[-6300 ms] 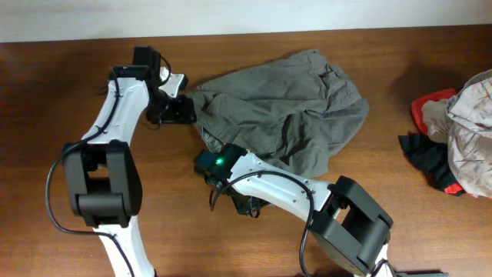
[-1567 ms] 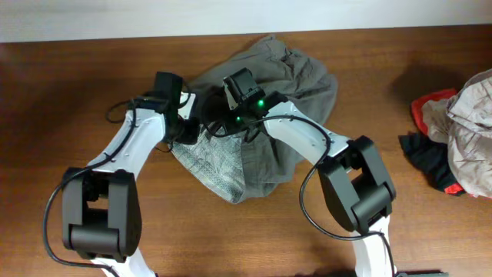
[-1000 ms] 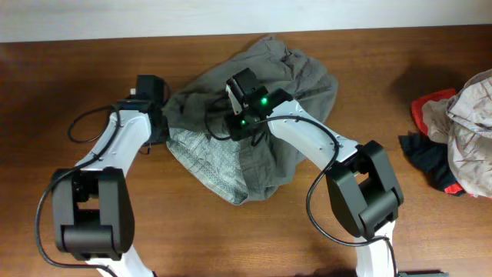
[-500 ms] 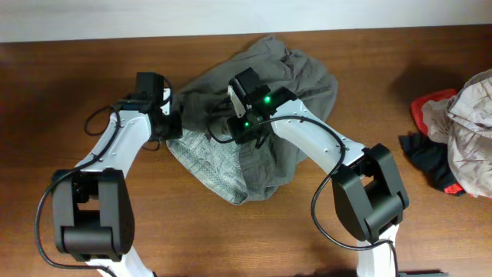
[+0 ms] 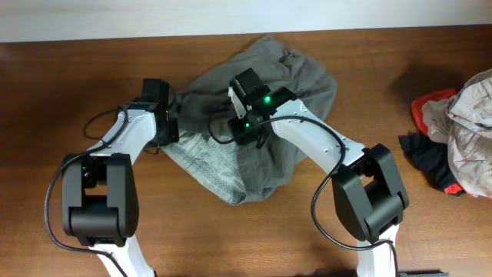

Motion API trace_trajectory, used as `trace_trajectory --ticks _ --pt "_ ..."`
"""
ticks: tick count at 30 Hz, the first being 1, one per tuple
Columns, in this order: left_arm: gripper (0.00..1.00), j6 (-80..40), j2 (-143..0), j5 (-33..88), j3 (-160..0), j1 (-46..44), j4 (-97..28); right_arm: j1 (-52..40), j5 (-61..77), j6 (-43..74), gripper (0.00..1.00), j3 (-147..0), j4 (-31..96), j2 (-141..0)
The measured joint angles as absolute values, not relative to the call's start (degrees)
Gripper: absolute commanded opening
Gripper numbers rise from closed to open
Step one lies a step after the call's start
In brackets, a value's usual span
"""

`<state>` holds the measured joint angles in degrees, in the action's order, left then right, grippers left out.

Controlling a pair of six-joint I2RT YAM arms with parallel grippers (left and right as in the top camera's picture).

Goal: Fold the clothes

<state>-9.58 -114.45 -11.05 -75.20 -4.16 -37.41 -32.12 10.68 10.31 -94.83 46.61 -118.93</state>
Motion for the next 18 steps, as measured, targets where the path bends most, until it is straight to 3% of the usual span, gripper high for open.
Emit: trace_trajectory --ticks 2,4,6,7,13,16,18 --pt "0.01 -12.51 -114.45 -13.41 -75.2 -4.16 -38.35 -32.1 10.68 10.31 0.24 -94.83 46.83 -118.93" --pt "0.09 -15.99 -114.45 -15.38 -75.2 -4.16 -39.51 -32.1 10.68 10.28 0.24 -94.83 46.89 -118.93" --pt "0.49 -18.94 -114.45 -16.25 -75.2 -4.14 -40.71 -32.12 10.68 10.28 0.24 -94.83 47.16 -118.93" --pt "0.6 -20.43 -114.45 -16.58 -75.2 -4.08 -41.36 -32.1 10.68 10.28 0.24 -94.83 47.37 -118.93" --pt "0.62 -26.65 -114.45 -16.6 -75.2 -1.15 -42.54 -32.1 10.66 10.28 0.24 -94.83 47.81 -118.93" --pt "0.52 -27.46 -114.45 -15.86 -75.2 1.19 -42.39 -32.1 9.3 10.31 0.25 -94.83 48.16 -118.93" --pt "0.52 -27.94 -114.45 -15.35 -75.2 2.76 -42.24 -32.01 7.49 10.59 0.31 -94.83 48.21 -118.93"
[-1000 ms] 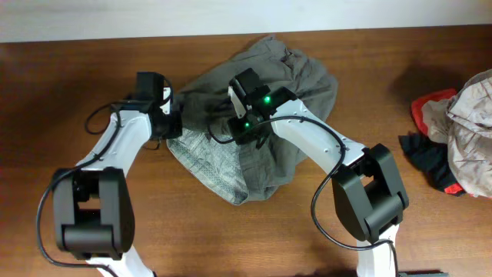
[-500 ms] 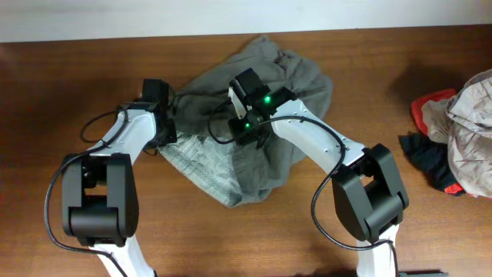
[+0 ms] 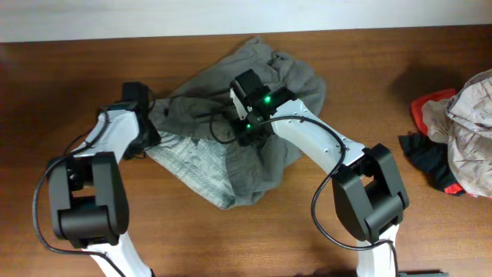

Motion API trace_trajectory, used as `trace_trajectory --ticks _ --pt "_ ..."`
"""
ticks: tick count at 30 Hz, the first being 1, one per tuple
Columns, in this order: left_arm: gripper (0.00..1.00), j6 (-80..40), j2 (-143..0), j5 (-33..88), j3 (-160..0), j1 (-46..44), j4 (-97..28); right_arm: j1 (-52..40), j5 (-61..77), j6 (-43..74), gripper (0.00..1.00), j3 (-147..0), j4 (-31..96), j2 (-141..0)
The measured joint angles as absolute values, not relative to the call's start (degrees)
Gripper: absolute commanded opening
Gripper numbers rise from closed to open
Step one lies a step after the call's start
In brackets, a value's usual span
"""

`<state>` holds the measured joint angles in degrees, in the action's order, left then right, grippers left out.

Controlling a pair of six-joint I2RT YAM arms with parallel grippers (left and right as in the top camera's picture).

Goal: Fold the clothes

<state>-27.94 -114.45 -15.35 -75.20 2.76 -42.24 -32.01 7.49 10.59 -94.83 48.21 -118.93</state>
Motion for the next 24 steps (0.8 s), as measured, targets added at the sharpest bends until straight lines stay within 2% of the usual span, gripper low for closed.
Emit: trace_trajectory --ticks 6,21,24 --pt "0.64 -28.38 -114.45 -12.97 -75.2 7.2 -41.87 -29.3 5.67 12.12 0.31 -94.83 47.92 -118.96" --pt "0.73 -28.36 -114.45 -11.09 -75.2 9.32 -37.3 -21.21 10.17 16.1 0.27 -88.97 42.74 -124.03" --pt "0.79 -28.36 -114.45 -10.7 -75.2 11.62 -36.58 -19.77 12.91 17.78 0.27 -88.05 41.69 -123.79"
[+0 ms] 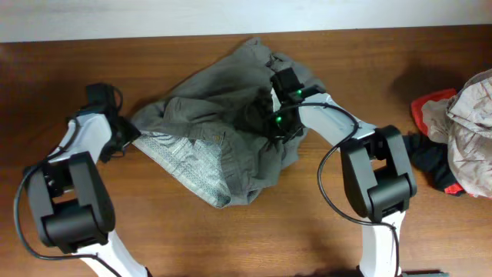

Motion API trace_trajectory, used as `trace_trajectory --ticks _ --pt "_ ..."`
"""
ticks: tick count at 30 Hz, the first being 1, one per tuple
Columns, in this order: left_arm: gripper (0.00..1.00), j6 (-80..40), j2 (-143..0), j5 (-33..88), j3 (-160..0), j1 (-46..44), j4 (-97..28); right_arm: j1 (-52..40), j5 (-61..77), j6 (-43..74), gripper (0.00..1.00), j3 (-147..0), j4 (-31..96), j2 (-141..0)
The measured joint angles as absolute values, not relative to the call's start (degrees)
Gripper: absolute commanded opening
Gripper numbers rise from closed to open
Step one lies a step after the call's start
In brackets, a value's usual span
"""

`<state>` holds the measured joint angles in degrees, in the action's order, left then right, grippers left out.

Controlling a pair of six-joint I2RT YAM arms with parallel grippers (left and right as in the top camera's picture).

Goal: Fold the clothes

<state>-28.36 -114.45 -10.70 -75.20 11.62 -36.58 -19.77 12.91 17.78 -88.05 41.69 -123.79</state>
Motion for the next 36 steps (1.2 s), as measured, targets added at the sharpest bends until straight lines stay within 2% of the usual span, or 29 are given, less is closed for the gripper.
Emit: trace_trajectory --ticks 6,11,15,22,27,29,36 --pt "0.8 -28.36 -114.45 -5.63 -75.2 17.58 -35.99 -19.42 13.72 18.26 0.28 -87.88 41.41 -123.74" --pt "0.8 -26.26 -114.28 3.36 -75.2 19.42 -34.61 -19.29 14.31 17.06 0.43 -87.72 41.54 -123.37" --pt "0.8 -22.9 -112.38 9.02 -75.2 19.42 -33.23 -18.26 12.99 14.59 0.49 -86.21 44.75 -121.14" --pt "0.8 -12.62 -105.41 16.53 -75.22 19.42 -31.68 -18.96 11.42 12.95 0.51 -85.21 51.86 -109.34" --pt "0.82 -2.02 -105.21 26.2 -75.22 18.57 -31.05 -26.72 11.92 8.32 0.59 -85.27 52.29 -103.74" --pt "0.85 0.14 -105.21 27.94 -75.22 17.5 -30.65 -29.89 11.66 7.14 0.59 -85.27 52.34 -104.14" --pt "0.85 2.85 -105.21 30.11 -75.22 15.9 -28.03 -40.23 0.03 5.41 0.61 -85.27 52.34 -111.09"
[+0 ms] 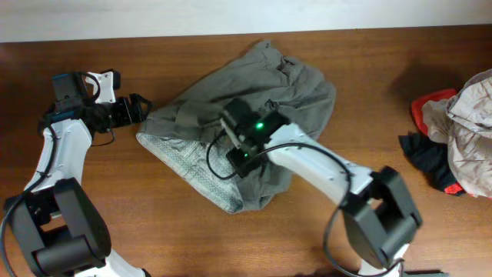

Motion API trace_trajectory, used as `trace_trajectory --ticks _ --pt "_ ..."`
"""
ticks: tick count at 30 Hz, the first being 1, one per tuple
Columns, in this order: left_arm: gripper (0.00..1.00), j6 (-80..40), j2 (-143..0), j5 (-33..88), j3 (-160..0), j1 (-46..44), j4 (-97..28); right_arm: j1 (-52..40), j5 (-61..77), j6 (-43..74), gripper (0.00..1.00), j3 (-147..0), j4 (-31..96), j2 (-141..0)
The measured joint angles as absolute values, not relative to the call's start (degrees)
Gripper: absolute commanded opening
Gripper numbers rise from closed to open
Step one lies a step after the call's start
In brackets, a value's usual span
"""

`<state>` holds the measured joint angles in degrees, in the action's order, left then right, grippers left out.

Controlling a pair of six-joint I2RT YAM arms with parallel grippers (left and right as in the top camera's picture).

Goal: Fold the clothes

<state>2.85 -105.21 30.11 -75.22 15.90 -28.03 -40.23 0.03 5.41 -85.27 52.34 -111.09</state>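
A crumpled grey garment lies in the middle of the wooden table, its paler patterned inside showing at the lower left. My left gripper points right, with its tips at the garment's left edge; whether they hold cloth does not show. My right gripper is down on the middle of the garment, under its wrist with the green light. Its fingers are hidden by the wrist and the cloth.
A pile of other clothes in red, black and beige lies at the table's right edge. The table's far edge meets a pale wall along the top of the view.
My left gripper has moved up and slightly right, staying at the garment's left edge. My right gripper has shifted from the garment's upper right part to its lower middle. The cloth's right side lies spread wider.
At first both grippers were close together on the bunched garment. The left gripper then stood further and further left at the garment's left corner, with the cloth stretched wider. The right gripper was in the middle, then upper right, and is now lower middle.
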Motion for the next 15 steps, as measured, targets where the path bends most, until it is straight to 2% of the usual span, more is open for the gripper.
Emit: trace_trajectory --ticks 7,15 --pt "0.85 3.25 -105.21 30.24 -75.22 15.9 -29.1 -45.23 -12.19 2.52 0.61 -85.25 52.07 -117.58" --pt "0.84 3.46 -105.21 30.26 -75.22 15.92 -29.12 -53.74 -22.04 2.28 0.64 -85.25 50.24 -117.93"
